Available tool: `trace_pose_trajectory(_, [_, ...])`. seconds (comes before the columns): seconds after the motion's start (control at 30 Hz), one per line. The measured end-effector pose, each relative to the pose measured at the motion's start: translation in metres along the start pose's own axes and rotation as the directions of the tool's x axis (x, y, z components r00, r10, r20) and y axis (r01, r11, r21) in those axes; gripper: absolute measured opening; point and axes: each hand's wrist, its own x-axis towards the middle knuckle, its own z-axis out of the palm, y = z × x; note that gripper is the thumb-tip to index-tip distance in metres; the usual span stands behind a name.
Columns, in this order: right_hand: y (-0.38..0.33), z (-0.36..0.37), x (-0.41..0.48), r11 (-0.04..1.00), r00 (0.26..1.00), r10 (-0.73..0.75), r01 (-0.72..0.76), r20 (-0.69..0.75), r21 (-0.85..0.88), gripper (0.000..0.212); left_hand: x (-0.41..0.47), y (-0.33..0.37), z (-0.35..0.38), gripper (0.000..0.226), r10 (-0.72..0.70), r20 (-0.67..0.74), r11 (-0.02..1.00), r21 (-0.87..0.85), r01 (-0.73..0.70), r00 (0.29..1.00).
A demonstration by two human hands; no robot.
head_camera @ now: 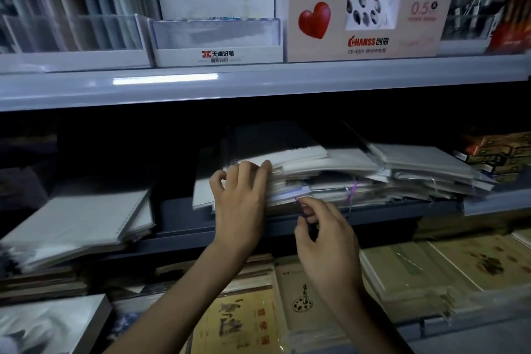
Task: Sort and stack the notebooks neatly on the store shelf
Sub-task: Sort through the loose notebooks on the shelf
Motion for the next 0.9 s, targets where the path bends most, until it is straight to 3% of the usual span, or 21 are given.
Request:
trace_pose_trajectory(0.13, [-0.002, 0.001, 0.003, 0.992, 0.997, 0.071, -0.072, 0.016, 0.103, 0.032, -0.001, 0.0, -0.002, 0.05, -0.013, 0.028, 0.994, -0.11, 0.016, 1.0])
trace_pose_trajectory(0.23, [-0.003, 0.003, 0.006, 0.97, 0.99, 0.132, -0.138, 0.04, 0.2, 0.03, -0.006, -0.002, 0.002, 0.034, 0.138, 0.003, 0.979, -0.151, -0.136, 0.99])
trace_pose_trajectory(0.37, [-0.006, 0.006, 0.011, 0.931, 0.974, 0.212, -0.225, 0.076, 0.287, 0.03, 0.003, -0.004, 0.0, 0.061, 0.089, -0.013, 0.984, -0.152, -0.09, 0.996])
trace_pose_trajectory(0.6, [-0.012, 0.014, 0.014, 0.896, 0.961, 0.249, -0.276, 0.12, 0.347, 0.032, 0.008, 0.001, -0.001, 0.062, 0.039, -0.029, 0.99, -0.132, -0.043, 0.999])
trace_pose_trajectory(0.77, [-0.017, 0.009, 0.022, 0.734, 0.924, 0.314, -0.383, 0.219, 0.561, 0.015, 0.01, -0.003, -0.011, 0.061, 0.003, -0.014, 0.96, -0.281, -0.007, 1.0])
trace_pose_trajectory(0.9, [-0.026, -0.003, 0.028, 0.565, 0.895, 0.298, -0.445, 0.331, 0.695, 0.035, 0.004, -0.015, -0.023, 0.067, -0.108, 0.048, 0.873, -0.473, 0.118, 0.993])
